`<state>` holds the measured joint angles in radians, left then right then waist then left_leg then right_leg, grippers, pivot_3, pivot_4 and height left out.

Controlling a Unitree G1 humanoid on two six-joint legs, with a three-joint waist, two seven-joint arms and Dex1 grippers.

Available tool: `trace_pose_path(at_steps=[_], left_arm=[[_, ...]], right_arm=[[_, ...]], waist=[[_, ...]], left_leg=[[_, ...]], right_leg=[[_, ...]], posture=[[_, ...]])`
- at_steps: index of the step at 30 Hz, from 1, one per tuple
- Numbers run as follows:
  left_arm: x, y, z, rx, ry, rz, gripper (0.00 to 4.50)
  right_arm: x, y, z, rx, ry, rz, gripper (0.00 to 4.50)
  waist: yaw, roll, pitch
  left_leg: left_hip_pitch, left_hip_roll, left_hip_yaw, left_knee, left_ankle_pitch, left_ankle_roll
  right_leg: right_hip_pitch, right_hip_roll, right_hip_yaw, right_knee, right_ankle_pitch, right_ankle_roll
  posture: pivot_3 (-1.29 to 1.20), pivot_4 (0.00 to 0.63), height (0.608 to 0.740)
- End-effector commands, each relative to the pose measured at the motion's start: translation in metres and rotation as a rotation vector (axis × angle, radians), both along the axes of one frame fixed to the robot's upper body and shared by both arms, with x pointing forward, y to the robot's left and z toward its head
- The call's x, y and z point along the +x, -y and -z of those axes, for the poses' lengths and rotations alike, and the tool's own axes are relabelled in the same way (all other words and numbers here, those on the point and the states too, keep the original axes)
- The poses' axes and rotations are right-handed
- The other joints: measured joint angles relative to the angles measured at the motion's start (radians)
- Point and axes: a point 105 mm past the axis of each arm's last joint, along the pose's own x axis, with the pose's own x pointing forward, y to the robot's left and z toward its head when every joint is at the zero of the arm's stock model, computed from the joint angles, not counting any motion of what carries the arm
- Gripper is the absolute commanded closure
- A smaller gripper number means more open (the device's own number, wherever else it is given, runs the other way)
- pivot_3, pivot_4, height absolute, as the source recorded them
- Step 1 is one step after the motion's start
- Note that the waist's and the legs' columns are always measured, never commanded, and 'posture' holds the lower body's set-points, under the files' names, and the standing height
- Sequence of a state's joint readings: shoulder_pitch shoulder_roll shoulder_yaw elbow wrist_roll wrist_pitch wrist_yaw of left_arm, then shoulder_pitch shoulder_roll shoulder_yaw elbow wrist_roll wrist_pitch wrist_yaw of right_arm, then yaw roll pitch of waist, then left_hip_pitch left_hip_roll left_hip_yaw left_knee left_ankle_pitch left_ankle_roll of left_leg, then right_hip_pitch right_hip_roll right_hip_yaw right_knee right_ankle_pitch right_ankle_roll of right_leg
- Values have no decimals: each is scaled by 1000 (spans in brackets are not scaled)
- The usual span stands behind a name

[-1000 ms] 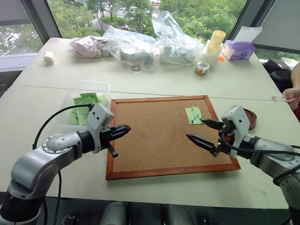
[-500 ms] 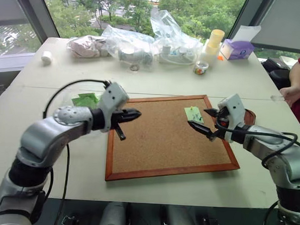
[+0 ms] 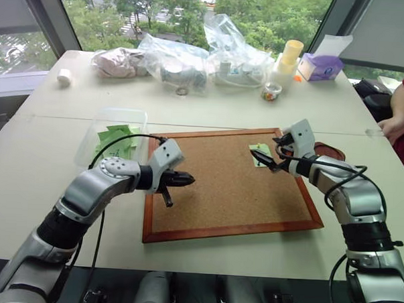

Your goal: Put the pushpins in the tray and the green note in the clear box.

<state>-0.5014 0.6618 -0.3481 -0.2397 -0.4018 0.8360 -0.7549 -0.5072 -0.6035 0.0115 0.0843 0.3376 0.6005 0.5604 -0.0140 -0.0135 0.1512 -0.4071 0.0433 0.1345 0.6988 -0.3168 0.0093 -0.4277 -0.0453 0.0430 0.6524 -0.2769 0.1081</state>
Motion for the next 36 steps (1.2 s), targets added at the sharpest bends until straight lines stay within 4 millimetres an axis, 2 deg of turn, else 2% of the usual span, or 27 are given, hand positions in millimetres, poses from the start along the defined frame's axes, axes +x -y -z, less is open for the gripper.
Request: trace_pose_path(at_steps=[1,6,14,17,24,31,36], left_arm=[[4,-5,6,91,64,6,4440],[2,-5,9,82,51,-7,4440],[-2,-9,13,101,56,-21,4440],[-1,-10,14,109,63,-26,4500],[-4,-9,16,106,57,-22,4500],[-2,-8,16,109,59,-23,4500],[-3,-9,20,139,58,-11,4500]], right_arm=[[8,-5,-13,-21,58,-28,0],[20,-9,-6,-46,46,-41,0],[28,-10,2,-43,31,-49,0],[29,-10,3,-39,27,-50,816],[31,-11,3,-18,30,-44,4336],[32,-7,0,-18,50,-15,4430],[36,5,-19,41,157,52,4430]], waist=[[0,0,0],[0,1,-1],[-2,1,-1],[-2,1,-1],[-3,1,-1],[-3,2,-1],[-4,2,-1]], left_leg=[[0,0,0,0,0,0],[1,1,0,1,0,0],[1,2,0,1,0,0],[2,2,0,1,0,0],[2,3,0,0,0,-1],[2,3,1,0,0,-1],[2,3,1,0,0,-1]], right_leg=[[0,0,0,0,0,0],[1,0,0,2,0,0],[1,0,0,2,0,0],[1,0,0,2,0,0],[1,0,0,3,0,0],[1,0,0,3,0,0],[1,0,0,3,0,0]], posture=[[0,150,728],[0,150,728],[0,150,728],[0,150,728],[0,150,728],[0,150,728],[0,150,728]])
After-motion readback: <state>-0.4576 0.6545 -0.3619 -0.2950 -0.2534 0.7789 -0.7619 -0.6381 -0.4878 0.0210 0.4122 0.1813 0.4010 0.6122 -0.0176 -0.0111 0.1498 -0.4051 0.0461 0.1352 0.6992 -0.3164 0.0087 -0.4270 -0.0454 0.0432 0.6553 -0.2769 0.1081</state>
